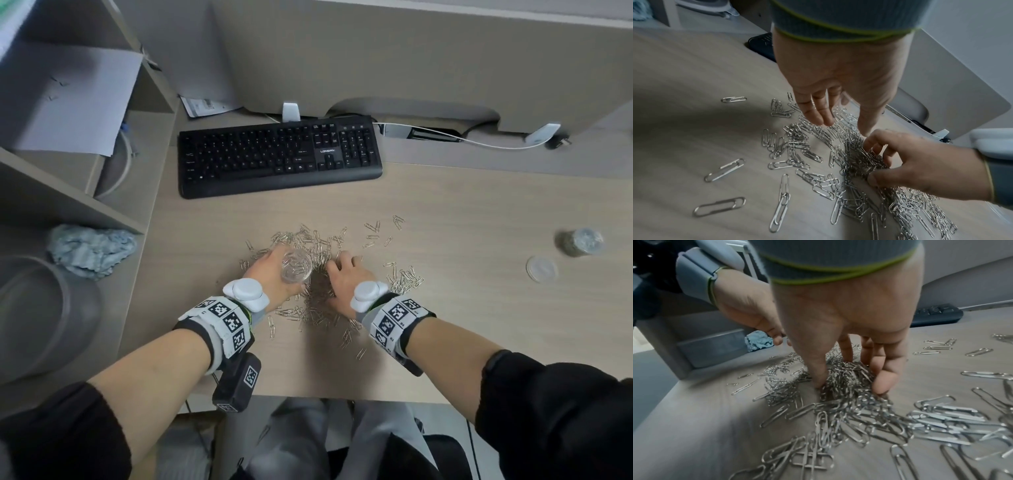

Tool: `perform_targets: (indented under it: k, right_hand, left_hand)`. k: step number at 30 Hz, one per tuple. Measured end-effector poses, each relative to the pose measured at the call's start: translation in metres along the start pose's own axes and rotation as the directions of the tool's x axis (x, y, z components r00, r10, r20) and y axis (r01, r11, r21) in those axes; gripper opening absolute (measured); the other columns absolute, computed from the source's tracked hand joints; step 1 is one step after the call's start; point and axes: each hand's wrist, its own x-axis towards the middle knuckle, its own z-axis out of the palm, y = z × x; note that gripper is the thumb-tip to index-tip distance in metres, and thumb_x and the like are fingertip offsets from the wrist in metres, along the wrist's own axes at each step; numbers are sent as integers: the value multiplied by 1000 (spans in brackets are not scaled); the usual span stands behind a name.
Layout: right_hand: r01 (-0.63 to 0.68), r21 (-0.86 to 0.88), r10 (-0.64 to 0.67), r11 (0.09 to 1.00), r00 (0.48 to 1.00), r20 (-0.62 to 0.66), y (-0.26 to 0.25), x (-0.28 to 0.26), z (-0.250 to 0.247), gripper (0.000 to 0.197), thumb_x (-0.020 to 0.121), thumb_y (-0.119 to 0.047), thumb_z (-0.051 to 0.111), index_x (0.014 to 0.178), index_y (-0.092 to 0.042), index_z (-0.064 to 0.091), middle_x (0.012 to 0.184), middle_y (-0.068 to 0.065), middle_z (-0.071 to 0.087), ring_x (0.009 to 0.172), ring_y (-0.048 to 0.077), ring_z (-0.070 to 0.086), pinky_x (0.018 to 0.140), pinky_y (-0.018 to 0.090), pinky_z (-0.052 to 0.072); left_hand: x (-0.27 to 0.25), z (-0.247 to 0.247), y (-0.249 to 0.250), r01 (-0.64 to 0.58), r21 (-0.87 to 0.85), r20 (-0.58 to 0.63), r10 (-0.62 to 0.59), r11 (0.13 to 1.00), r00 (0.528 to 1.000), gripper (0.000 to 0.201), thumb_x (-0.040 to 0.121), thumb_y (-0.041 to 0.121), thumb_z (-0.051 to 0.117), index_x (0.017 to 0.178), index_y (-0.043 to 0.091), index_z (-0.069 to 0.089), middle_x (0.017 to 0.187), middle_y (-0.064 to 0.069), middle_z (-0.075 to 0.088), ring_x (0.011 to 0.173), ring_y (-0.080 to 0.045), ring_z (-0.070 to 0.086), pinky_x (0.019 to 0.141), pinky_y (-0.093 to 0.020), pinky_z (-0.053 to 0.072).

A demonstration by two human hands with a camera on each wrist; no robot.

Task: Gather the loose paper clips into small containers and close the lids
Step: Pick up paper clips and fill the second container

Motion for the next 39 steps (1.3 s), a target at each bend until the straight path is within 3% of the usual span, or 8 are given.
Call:
perform_targets:
  k: [4, 11, 16, 20, 25, 29, 33, 39]
  right_hand:
    - [32, 69, -33, 997, 999, 12, 8, 0, -4, 49, 82, 2, 57, 128, -9, 44, 126, 14, 42, 110, 33, 49, 79, 41, 52]
    - [-153, 362, 115, 920, 986, 123, 34, 3, -20, 27, 90, 3, 53, 114, -9, 56, 113, 9, 58, 85, 22, 60, 64, 30, 52]
    - [-379, 882, 290, 280, 909, 298, 50, -5, -34, 16, 86, 11, 60, 90, -4, 64, 90, 14, 64, 63, 27, 69, 77, 49, 60]
    - [-290, 954, 194, 71, 942, 272, 55, -17, -58, 16, 83, 16, 58, 86, 1, 63, 81, 16, 58, 60, 27, 62, 78, 50, 59]
    - [-148, 979, 155, 139, 980, 127, 47, -27, -85, 24, 84, 17, 55, 79, -5, 60, 75, 12, 52, 59, 28, 56, 61, 40, 59]
    - [-52, 924, 134, 378, 991, 1, 36, -28, -93, 30, 79, 14, 58, 74, -15, 63, 73, 6, 59, 60, 28, 63, 74, 51, 60]
    - [75, 743, 51, 665, 988, -145, 27, -34, -101, 24, 79, 3, 59, 87, -16, 71, 82, -3, 66, 81, 19, 63, 79, 31, 55]
    - [71, 833, 14, 549, 995, -94, 26, -46, -107, 33, 84, 13, 47, 87, -12, 67, 84, 5, 65, 75, 22, 64, 71, 42, 61]
  left_hand:
    - [-4, 0, 1, 18, -17, -15, -18, 1000, 1000, 58, 75, 31, 78, 123, 37, 47, 87, 14, 60, 73, -9, 59, 66, -24, 39]
    - [-8, 4, 5, 7, -2, 11, -7, 1000, 1000, 54, 76, 26, 79, 116, 42, 46, 82, 16, 56, 58, 7, 55, 51, -14, 36]
    - [-6, 13, 16, -5, 13, 39, 5, 1000, 999, 61, 75, 28, 79, 126, 35, 45, 97, 7, 65, 71, -5, 63, 60, -28, 53]
    - [-3, 19, 31, -22, 78, 67, 16, 997, 998, 67, 79, 33, 76, 135, 29, 40, 95, 2, 66, 73, -16, 63, 58, -27, 46]
    - [-3, 26, 50, -37, 114, 55, 31, 993, 998, 75, 78, 35, 77, 141, 24, 37, 99, -2, 64, 80, -20, 59, 65, -26, 42]
    - [-3, 29, 65, -67, 128, 35, 63, 990, 997, 70, 76, 41, 74, 134, 22, 41, 124, 0, 60, 94, -24, 63, 79, -32, 49]
    - [-3, 27, 77, -37, 117, -2, 38, 992, 999, 65, 69, 41, 77, 120, 20, 43, 112, -3, 62, 88, -27, 62, 77, -41, 53]
    - [-3, 28, 81, -53, 77, -14, 54, 996, 998, 70, 66, 41, 81, 121, 21, 43, 108, -2, 63, 87, -25, 62, 77, -42, 54]
